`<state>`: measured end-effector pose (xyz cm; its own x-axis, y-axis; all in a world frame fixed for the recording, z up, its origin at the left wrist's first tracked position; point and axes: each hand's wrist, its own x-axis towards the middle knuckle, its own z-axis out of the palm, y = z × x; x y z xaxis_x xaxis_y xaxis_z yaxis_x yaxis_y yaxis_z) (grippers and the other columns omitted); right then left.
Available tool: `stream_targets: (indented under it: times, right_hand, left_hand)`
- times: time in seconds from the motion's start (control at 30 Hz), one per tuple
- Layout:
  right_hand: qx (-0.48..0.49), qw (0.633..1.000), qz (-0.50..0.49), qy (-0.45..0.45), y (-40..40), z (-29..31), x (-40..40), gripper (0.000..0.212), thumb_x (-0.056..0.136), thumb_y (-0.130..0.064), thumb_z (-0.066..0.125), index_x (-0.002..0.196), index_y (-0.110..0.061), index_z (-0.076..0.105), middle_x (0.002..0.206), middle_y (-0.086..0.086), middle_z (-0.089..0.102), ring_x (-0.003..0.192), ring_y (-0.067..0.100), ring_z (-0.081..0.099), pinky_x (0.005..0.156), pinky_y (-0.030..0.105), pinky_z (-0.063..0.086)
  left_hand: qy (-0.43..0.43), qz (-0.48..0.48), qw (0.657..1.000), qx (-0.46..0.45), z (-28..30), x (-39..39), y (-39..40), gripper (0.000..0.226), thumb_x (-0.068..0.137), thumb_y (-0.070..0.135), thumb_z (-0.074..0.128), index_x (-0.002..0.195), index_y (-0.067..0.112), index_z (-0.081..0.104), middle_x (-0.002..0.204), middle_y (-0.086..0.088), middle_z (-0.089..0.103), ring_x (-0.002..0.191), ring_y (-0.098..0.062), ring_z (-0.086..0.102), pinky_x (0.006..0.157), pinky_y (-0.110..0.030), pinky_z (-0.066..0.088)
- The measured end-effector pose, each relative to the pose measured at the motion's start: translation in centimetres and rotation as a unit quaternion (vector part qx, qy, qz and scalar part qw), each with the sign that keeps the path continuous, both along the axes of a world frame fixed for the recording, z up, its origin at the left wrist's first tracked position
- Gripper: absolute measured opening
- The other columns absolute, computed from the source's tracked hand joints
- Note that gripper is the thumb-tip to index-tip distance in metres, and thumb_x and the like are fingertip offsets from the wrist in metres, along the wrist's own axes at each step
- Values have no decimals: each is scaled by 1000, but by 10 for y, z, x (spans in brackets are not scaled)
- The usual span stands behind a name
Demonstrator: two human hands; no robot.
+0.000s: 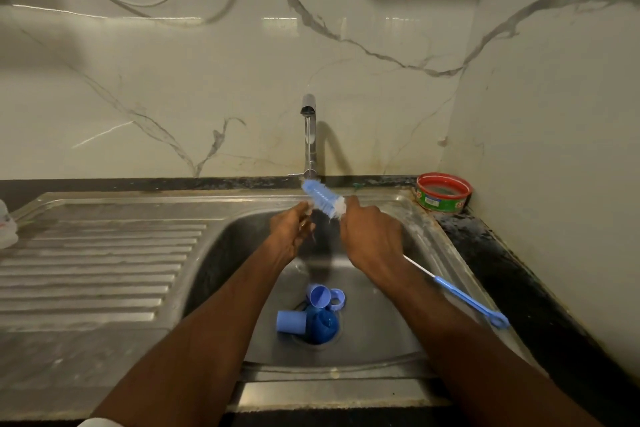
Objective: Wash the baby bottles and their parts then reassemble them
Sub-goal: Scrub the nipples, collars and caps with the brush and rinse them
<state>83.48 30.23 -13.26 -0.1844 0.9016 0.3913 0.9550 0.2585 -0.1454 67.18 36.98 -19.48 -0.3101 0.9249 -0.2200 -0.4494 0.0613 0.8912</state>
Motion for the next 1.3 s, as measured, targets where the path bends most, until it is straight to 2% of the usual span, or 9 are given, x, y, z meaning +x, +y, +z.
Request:
stream_targets:
  times: [0.07,0.23,0.5,0.6,0.7,0.9,1.03,1.17,1.3]
  right_hand:
    - [1,999,-3,-46,1,-3,-9,30,100,-28,53,128,-19,48,106,6,67,88,23,65,64,34,38]
    - [10,999,-47,-14,17,2,-16,20,98,-26,59,117,-19,61,105,5,69,90,23,68,66,32,41]
    - [39,998,-31,-43,0,5,-2,22,99,-25,54,119,-20,56,103,5,68,77,20,60,63,32,38]
    - [26,996,-21,-87,-3,-1,-8,24,99,-25,53,123,-20,57,106,5,68,87,22,65,65,32,37]
    - [11,998,-53,-44,12,4,-10,22,98,-24,58,118,-18,61,104,5,68,89,22,67,64,31,38]
    - [18,997,-68,24,11,11,-5,26,97,-25,56,122,-17,55,110,9,67,94,27,68,67,33,40]
    - [-2,999,-30,38,-4,1,-18,32,99,-29,57,128,-19,49,111,7,66,90,24,66,67,34,42]
    - [-9,996,-28,80,5,1,-26,35,99,-26,57,131,-18,48,116,9,65,97,26,66,71,34,45]
    - [-1,996,-26,81,16,6,-28,35,95,-27,62,128,-18,51,114,9,66,97,27,66,73,37,48]
  left_hand:
    - [39,-14,999,5,0,3,-3,14,96,19,66,102,7,71,92,-11,75,75,-15,69,74,-28,57]
    - [155,-43,984,81,1,-2,-15,17,92,24,73,103,11,78,100,-6,78,100,-23,72,92,-36,58]
    - [214,4,975,54,-2,-3,-14,17,89,18,76,105,13,77,100,-3,78,98,-17,72,89,-29,57]
    - [305,13,949,77,-6,0,-16,9,89,17,76,97,20,77,93,3,77,91,-11,71,87,-27,57]
    - [337,21,936,98,-2,-2,-15,16,85,24,80,101,20,79,89,8,78,88,-6,73,83,-23,58]
    - [161,62,984,39,6,-6,-13,18,94,29,71,98,12,77,86,-8,75,79,-18,68,76,-34,61]
    - [8,27,999,33,12,-1,-8,19,96,25,68,101,7,73,83,-7,73,65,-9,65,61,-22,57]
    - [-84,-58,993,58,18,10,-6,32,86,26,74,108,2,73,101,-14,74,78,-12,67,81,-25,58]
    - [-95,-89,987,95,16,1,-12,30,80,22,77,103,4,76,96,-11,74,77,-11,67,79,-22,58]
